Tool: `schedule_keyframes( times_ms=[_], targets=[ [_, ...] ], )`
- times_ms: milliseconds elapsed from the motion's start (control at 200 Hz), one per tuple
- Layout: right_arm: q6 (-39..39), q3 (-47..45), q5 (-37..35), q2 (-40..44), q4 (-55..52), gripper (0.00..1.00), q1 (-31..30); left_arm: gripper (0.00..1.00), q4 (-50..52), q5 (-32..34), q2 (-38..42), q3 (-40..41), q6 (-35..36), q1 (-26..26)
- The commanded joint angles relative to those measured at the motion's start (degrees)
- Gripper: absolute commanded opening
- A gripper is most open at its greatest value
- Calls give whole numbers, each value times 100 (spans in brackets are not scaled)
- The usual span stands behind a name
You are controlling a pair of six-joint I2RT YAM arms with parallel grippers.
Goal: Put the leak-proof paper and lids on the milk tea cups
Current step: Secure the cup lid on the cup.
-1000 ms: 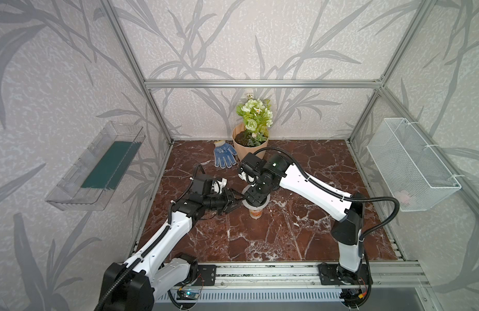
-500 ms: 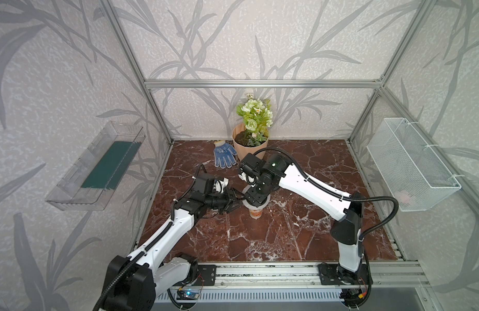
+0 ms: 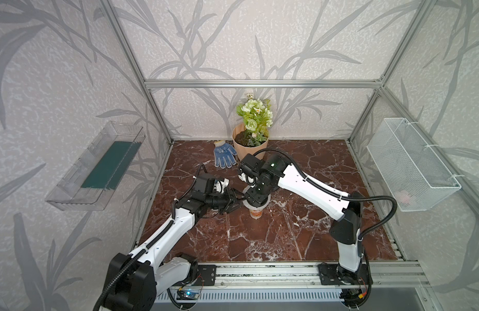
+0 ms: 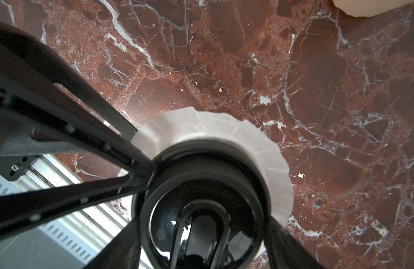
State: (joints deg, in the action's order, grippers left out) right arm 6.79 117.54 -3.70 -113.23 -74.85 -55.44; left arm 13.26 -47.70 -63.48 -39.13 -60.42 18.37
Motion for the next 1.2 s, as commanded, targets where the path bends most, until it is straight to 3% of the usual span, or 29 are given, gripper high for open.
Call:
schedule_keyframes(
  times_ms=[0,620,1195],
  targets=[
    [41,117,138,-74,-67,78,-19,49,46,-55,12,-68,22,26],
    [124,-567,239,-17,204,75,104,49,-201,-156,-14,-50,-94,26],
    [148,-625,313,-42,-6,75,114,48,186,-20,-264,-182,103,158]
  ],
)
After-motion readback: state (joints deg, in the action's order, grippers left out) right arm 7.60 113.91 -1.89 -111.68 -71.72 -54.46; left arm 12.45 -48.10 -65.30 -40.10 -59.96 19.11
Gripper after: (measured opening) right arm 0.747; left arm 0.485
